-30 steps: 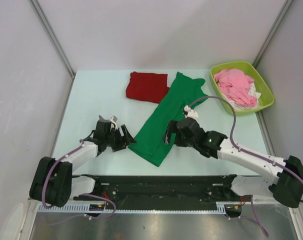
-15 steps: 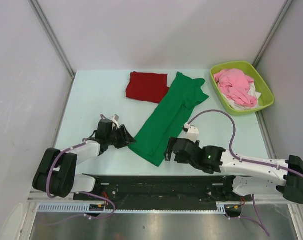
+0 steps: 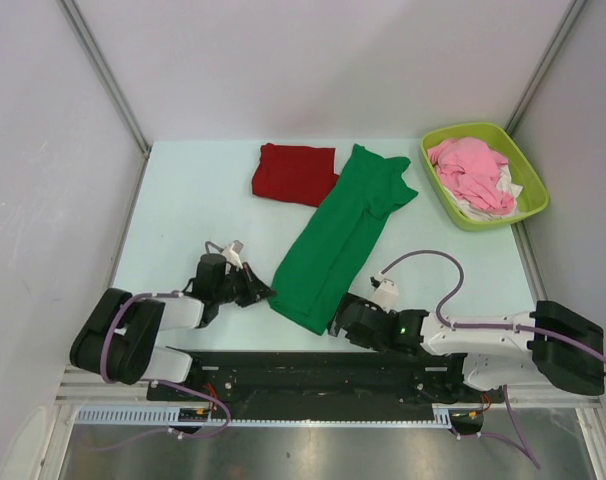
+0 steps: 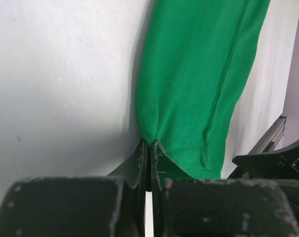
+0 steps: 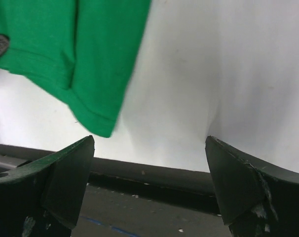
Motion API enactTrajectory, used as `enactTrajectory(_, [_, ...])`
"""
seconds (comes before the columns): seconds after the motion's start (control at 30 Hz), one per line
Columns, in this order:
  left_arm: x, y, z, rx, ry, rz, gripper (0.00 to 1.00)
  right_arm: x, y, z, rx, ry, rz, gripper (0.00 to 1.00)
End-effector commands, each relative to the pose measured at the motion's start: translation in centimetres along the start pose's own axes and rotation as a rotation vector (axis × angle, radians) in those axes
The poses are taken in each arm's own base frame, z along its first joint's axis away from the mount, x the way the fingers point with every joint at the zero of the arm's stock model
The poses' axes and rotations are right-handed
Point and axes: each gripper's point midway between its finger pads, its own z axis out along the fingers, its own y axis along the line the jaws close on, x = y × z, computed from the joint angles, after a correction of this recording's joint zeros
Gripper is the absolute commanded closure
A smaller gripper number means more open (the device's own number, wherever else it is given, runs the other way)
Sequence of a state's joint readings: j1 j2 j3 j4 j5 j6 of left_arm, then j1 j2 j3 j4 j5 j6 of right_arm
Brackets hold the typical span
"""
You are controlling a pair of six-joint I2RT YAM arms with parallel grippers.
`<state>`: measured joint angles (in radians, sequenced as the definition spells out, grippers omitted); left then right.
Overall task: Fold and stack the t-shirts
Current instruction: Fold the tshirt
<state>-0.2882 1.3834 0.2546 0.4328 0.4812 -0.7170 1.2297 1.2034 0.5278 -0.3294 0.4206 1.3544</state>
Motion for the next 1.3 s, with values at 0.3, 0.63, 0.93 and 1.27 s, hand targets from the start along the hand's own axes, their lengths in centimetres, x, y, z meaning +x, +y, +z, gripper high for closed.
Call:
enactTrajectory(0.3, [6.2,-1.8,-1.6,0.052,0.094,0.006,0.98,3.1,0.1,-0.3,0.006,-0.004,0.166,0.00])
enactTrajectory(0.63, [5.7,-2.9,-2.1,0.059,0.045,0.033,0.94,3.4,-4.0,-0.3,0.077,-0.066,0.204,0.23])
enactTrajectory(0.93, [6.4,-2.6,-1.9,0.064,0.063,0.029,0.94,2.7,-2.1,-0.1,0.015,-0.083,0.239,0.25])
enactTrajectory(1.27, [7.0,-2.3,-1.8,0.063,0.075,0.023,0.94,3.3,1.1,0.0,-0.074,-0.036,0.259,0.29])
